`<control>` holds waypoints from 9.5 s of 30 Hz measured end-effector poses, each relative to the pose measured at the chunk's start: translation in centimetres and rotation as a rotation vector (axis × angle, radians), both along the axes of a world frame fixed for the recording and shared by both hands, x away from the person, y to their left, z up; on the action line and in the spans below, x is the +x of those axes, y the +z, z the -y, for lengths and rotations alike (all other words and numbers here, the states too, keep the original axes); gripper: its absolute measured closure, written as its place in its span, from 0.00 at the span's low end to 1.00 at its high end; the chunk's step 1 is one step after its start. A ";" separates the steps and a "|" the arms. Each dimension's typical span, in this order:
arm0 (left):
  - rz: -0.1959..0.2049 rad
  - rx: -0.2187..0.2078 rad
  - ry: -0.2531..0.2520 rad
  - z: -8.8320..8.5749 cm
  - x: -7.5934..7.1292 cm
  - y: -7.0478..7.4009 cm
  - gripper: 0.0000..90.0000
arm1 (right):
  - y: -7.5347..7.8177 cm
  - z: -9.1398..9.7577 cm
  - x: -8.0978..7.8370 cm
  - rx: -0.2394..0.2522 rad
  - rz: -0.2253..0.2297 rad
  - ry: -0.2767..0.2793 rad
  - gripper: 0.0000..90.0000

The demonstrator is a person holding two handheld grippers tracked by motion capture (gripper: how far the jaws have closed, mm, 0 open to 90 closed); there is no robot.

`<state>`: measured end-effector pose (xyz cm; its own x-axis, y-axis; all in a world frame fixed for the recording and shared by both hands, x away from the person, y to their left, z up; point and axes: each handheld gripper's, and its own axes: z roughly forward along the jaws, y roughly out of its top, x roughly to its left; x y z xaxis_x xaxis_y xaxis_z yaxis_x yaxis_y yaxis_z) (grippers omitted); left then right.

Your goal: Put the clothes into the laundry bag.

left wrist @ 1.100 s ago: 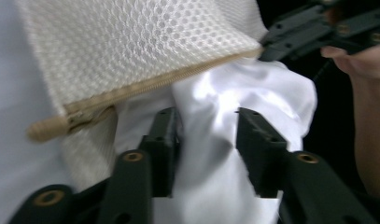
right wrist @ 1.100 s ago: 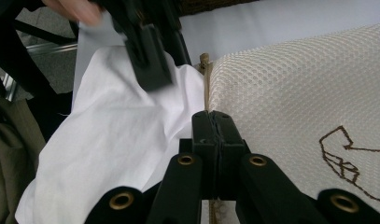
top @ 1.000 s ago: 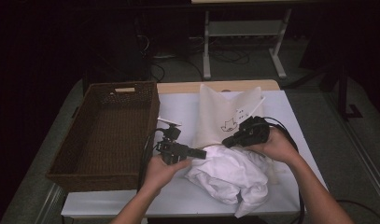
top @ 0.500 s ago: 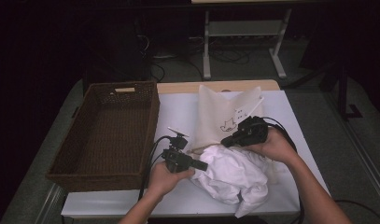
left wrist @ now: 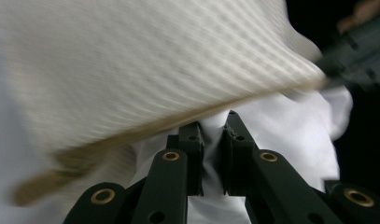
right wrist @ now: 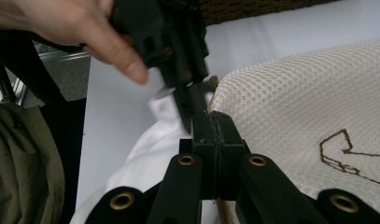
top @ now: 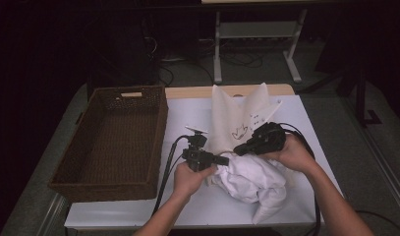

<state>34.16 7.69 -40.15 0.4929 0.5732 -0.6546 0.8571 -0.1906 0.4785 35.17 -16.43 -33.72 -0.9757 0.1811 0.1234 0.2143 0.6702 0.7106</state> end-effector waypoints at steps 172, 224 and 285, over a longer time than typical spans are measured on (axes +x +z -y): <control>0.145 0.060 -0.015 7.3 -1.8 -1.6 0.99 | -0.5 1.2 0.5 -0.058 0.004 -0.105 0.98; 0.138 -0.030 0.133 7.4 1.4 -2.7 0.96 | -0.7 3.0 0.3 -0.033 -0.027 -0.150 0.98; 0.027 -0.041 0.155 5.3 0.2 -4.4 0.81 | -1.7 4.1 -1.1 0.032 0.014 -0.147 0.85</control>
<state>34.40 2.43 -44.54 0.4178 0.6171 -0.6668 0.8617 -0.0366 0.5060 34.09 -20.51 -35.38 -0.9404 0.3187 0.1183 0.2988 0.6090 0.7348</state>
